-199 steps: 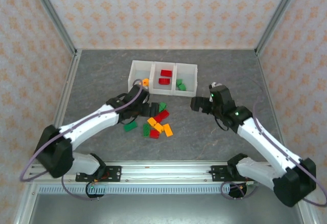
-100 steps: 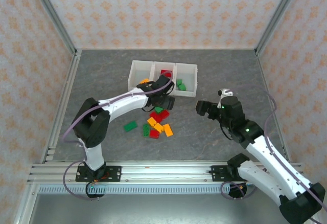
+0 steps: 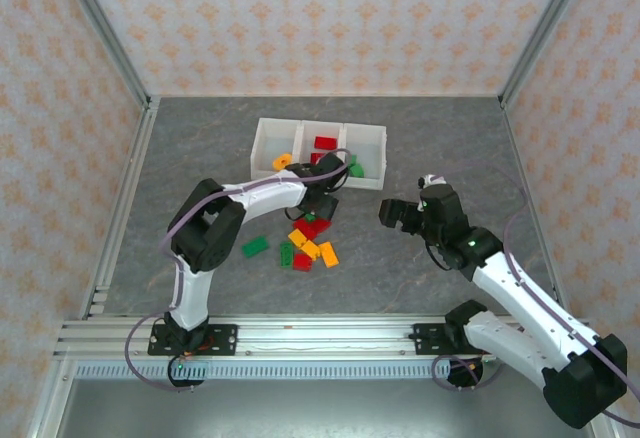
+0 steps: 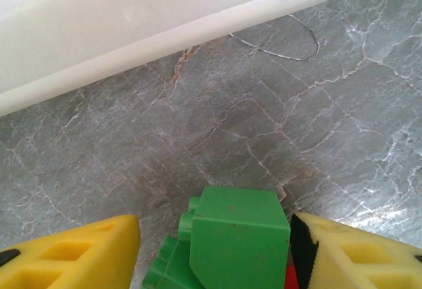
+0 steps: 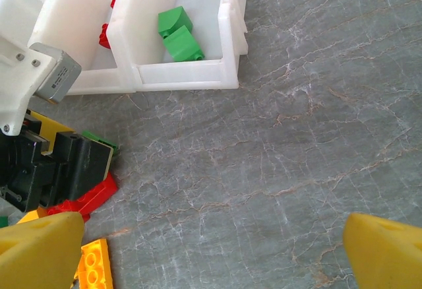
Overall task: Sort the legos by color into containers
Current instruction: Pick up the lego from the center of the table.
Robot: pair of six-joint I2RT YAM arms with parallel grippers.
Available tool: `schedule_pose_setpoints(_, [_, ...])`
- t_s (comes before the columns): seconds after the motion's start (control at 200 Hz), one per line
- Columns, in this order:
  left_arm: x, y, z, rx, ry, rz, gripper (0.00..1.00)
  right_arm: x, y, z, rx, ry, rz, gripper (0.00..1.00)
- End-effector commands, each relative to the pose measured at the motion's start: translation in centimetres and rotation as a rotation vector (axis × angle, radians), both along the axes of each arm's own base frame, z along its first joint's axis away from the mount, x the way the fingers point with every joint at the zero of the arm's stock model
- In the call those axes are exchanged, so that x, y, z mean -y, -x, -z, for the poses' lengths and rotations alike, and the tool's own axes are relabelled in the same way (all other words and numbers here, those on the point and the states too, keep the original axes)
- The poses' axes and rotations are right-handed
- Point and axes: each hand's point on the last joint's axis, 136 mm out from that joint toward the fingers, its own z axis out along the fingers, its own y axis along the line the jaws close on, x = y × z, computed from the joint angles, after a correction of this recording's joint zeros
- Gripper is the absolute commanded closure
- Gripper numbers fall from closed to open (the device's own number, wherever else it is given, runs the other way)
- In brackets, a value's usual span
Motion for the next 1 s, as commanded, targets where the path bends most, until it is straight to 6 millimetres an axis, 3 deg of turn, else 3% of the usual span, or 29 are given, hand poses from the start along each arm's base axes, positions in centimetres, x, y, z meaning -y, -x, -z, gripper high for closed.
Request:
schedule_pose_setpoints(0.0, [-0.1, -0.4, 0.6, -0.014, -0.03, 0.011, 0.37, 0.4, -0.2, 0.0, 0.01, 0.012, 0.021, 0.0])
schedule_pose_setpoints(0.34, [0.7, -1.6, 0.6, 0.003, -0.047, 0.034, 0.45, 0.4, -0.3, 0.3, 0.004, 0.018, 0.027, 0.0])
schedule_pose_setpoints(0.636, [0.6, -1.9, 1.3, -0.007, -0.066, 0.04, 0.58, 0.5, -0.4, 0.5, -0.004, 0.027, 0.032, 0.0])
schedule_pose_setpoints(0.996, [-0.5, -0.9, 1.4, -0.013, -0.066, -0.009, 0.57, 0.7, -0.4, 0.6, -0.009, 0.032, 0.039, 0.0])
